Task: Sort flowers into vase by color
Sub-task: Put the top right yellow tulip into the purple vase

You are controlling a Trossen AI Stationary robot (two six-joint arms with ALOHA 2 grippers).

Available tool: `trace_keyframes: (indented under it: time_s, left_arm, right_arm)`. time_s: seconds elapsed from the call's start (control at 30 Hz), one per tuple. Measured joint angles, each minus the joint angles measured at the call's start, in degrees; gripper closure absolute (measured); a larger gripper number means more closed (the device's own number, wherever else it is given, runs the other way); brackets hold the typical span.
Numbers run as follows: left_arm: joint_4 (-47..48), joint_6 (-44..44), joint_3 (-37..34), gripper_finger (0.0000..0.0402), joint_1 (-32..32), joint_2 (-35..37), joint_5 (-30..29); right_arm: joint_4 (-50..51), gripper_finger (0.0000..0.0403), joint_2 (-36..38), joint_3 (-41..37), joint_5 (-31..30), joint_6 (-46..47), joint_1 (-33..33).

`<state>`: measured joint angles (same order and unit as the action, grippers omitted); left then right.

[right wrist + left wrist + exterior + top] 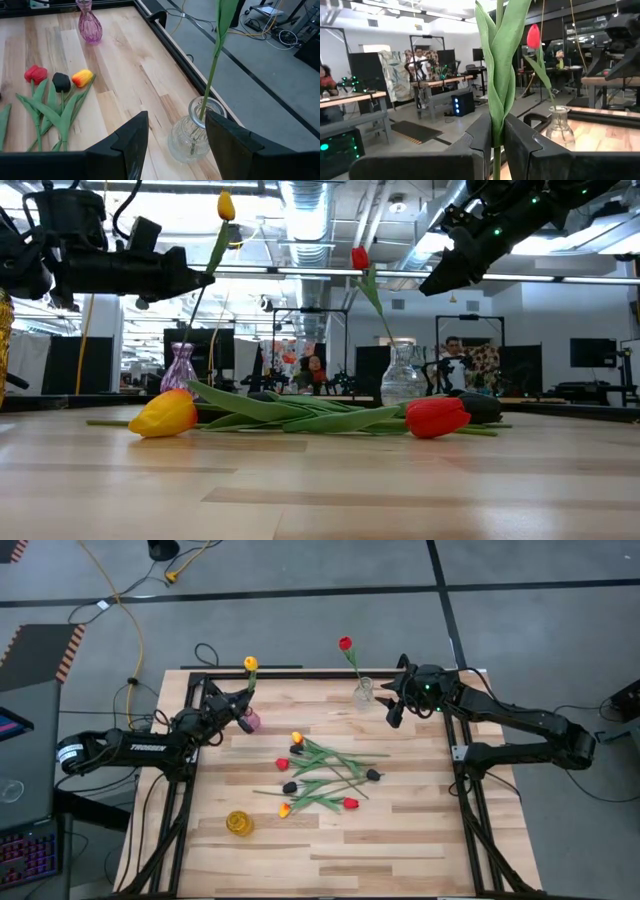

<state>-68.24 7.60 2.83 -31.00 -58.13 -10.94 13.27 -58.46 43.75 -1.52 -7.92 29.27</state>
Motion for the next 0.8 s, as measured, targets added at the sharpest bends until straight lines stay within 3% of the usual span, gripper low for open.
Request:
trace_keyframes:
  time_s: [0.8]
  left_arm:
    - [4.70, -2.43, 0.00, 0.0371, 0.00, 0.00, -1.95]
  right_arm:
    - [0.00, 0.0179, 0.00, 0.00, -0.01, 0.00, -0.02]
